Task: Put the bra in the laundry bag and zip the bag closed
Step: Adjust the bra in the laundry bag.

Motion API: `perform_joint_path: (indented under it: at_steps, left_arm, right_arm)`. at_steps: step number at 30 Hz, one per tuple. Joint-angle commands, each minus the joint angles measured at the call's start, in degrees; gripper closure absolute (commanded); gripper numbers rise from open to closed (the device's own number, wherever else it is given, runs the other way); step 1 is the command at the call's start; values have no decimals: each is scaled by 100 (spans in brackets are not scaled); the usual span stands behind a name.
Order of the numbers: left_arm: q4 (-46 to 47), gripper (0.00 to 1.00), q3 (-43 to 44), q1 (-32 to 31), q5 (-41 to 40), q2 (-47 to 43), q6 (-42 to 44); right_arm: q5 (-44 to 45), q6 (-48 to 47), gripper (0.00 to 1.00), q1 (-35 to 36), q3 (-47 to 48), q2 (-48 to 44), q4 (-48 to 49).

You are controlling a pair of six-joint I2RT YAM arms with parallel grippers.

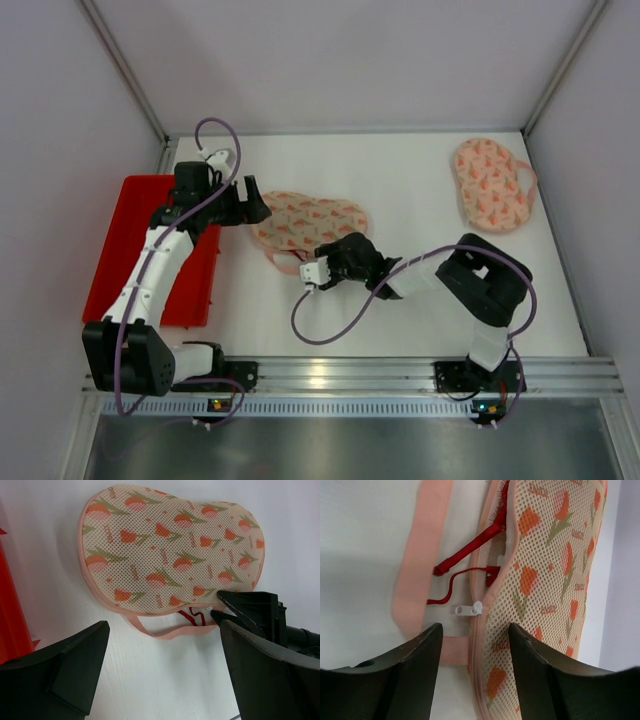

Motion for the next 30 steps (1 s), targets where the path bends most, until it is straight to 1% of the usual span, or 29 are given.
perform_joint_path:
  at_steps: [1, 2, 4, 5, 6, 7, 8, 9, 10, 11, 12, 13, 14, 16, 18, 19, 20, 23, 27, 30]
  left_arm:
    - [53, 2, 115, 27, 18, -31, 214]
    - [45, 2, 115, 27, 1, -49, 301]
    - [53, 2, 36, 27, -69, -101, 468]
    - [62, 2, 10, 27, -61, -188, 765]
    - [62, 2, -34, 19, -43, -233, 977]
    - [88, 2, -69, 27, -52, -303, 1440]
    - [88, 2, -95, 19, -52, -382, 1680]
    - [88, 2, -165, 18, -17, -435, 1943]
    - [97, 2, -201, 18, 79, -453, 2390]
    - [88, 2, -236, 18, 158, -497, 2612]
    - [97, 2, -332, 18, 263, -523, 2823]
    - [97, 2, -403, 1, 508, -549, 3269]
    - [175, 2, -482, -25, 598, -628, 3464]
    - [316, 2, -780, -226, 669, -699, 3964]
    - [798, 2, -1158, -446, 564, -830, 4151]
    - [1009, 2, -1281, -682, 476, -866, 4248]
    - [1403, 2, -1500, -789, 441, -892, 4310]
    - [1897, 2, -1895, -1220, 335, -875, 4705]
    - [2959, 2, -2222, -1730, 81, -735, 5135]
    - [3304, 2, -2223, -2072, 71, -445, 5337]
  right_arm:
    - [-51, -114, 44, -86, 297, 137, 232]
    - [-77, -105, 56, -112, 306, 111, 249]
    - [-104, -88, 69, -147, 288, 59, 258]
    - [-130, -18, 86, -200, 297, -64, 240]
    - [-156, 43, 93, -217, 315, -143, 179]
    - [-200, 218, 97, -244, 341, -240, 83]
    - [-392, 333, 100, -305, 445, -467, -231]
    - [-481, 438, 100, -358, 499, -565, -382]
    - [-569, 587, 100, -384, 543, -661, -514]
    - [-796, 615, 100, -472, 595, -845, -742]
    - [-850, 650, 100, -525, 587, -908, -753]
    - [-947, 703, 100, -543, 596, -969, -840]
    - [-1217, 721, 100, -656, 648, -1048, -1015]
    - [-1525, 896, 100, -797, 684, -1093, -1148]
    - [-1580, 949, 100, -859, 701, -1137, -1236]
    - [-1694, 967, 100, -894, 675, -1172, -1236]
    - [-1729, 984, 100, -921, 684, -1181, -1306]
    - [-1992, 1107, 100, -991, 745, -1251, -1517]
    - [-2327, 1326, 100, -1061, 868, -1330, -1982]
    - [-2556, 1502, 100, -1140, 991, -1339, -2185]
